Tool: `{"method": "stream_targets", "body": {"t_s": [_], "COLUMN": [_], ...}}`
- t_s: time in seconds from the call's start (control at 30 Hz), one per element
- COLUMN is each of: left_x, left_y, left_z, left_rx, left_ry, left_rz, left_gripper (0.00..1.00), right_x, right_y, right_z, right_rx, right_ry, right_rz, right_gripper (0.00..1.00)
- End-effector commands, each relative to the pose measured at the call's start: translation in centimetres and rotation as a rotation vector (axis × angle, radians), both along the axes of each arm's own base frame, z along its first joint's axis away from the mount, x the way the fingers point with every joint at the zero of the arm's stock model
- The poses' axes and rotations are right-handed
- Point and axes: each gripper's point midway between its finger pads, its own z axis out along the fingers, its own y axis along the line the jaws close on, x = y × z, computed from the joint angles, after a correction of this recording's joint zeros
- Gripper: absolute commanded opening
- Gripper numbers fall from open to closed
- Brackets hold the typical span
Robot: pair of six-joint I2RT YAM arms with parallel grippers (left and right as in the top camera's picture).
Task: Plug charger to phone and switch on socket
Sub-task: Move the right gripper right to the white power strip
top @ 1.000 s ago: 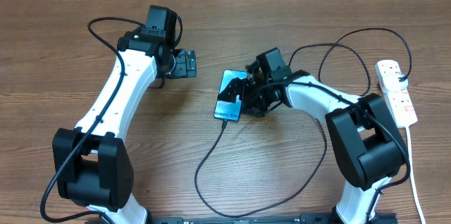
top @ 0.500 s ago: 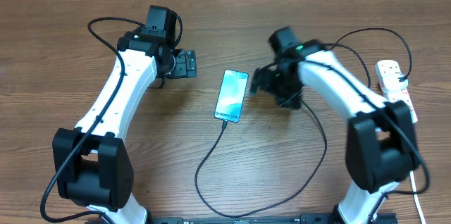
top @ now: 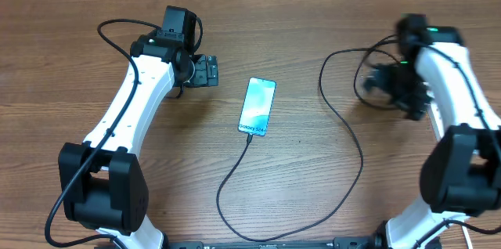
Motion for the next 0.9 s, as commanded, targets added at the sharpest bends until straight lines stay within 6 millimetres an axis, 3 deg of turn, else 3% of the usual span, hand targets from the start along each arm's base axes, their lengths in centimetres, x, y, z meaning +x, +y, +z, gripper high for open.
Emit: {"method": "stream_targets", "body": {"t_s": [0.0, 0.17, 0.6, 0.77, 0.87], "left_x": [0.3, 0.3, 0.3, 0.3, 0.3], "left_y": [0.3, 0.3, 0.3, 0.3, 0.3], "left_z": [0.1, 0.1, 0.1, 0.1, 0.1], "left_rx": [0.020, 0.020, 0.020, 0.020, 0.020], "left_ry": [-0.008, -0.008, -0.008, -0.008, -0.008], "left_rz": [-0.012, -0.012, -0.012, -0.012, -0.012], "left_gripper": [0.99, 1.00, 1.00, 1.00, 0.99], "right_x": [-1.0, -2.9, -6.5, -7.8, -7.5], "right_y": [-4.2, -8.6, -16.9, -19.4, -20.0], "right_z": [0.9, 0.9, 1.1, 1.1, 0.9], "right_rx": [-0.048, -0.047, -0.146, -0.159, -0.125], "right_ry": [-0.004, 0.006, 0.001, -0.021, -0.063], "right_rz": [-0.100, -0.243, -0.394, -0.475, -0.470], "right_gripper": [1.00, 1.00, 1.00, 1.00, 1.00]}}
